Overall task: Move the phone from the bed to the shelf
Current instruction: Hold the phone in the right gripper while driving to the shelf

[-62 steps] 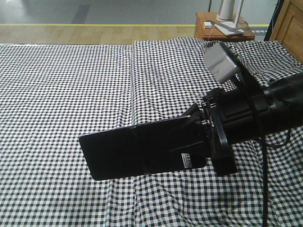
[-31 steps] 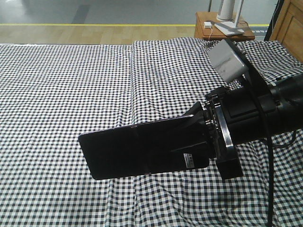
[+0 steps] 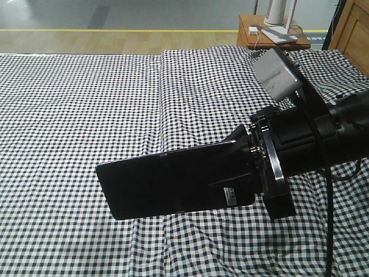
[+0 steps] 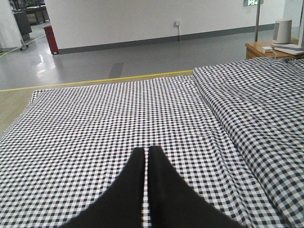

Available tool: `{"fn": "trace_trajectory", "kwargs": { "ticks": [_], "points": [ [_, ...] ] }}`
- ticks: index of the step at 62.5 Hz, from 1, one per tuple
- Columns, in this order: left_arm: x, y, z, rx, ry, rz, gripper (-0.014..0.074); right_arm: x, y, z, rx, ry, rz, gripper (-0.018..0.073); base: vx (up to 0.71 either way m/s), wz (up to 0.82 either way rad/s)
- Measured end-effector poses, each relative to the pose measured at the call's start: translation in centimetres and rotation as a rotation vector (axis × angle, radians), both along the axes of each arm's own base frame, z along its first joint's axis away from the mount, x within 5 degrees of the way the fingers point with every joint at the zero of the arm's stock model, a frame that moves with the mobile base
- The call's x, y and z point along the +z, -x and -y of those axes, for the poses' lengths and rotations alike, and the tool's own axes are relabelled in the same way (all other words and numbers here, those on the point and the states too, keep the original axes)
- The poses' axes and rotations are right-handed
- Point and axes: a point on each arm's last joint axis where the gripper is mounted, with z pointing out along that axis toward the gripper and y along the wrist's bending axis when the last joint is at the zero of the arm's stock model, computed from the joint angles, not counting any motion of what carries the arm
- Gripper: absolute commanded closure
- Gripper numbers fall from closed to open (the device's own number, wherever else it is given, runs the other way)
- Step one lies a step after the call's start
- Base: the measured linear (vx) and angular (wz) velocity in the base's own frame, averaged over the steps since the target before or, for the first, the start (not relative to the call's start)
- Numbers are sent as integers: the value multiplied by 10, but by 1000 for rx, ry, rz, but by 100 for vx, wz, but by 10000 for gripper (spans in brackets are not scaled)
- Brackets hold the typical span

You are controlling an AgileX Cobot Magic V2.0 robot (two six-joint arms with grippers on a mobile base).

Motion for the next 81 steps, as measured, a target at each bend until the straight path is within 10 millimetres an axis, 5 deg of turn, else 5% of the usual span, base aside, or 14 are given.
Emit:
{"fn": "trace_trajectory", "kwargs": {
  "ticks": [81],
  "points": [
    [0, 0, 0, 0, 0, 0, 595, 0, 0, 0, 0, 1, -1, 561, -6, 26]
  ]
}}
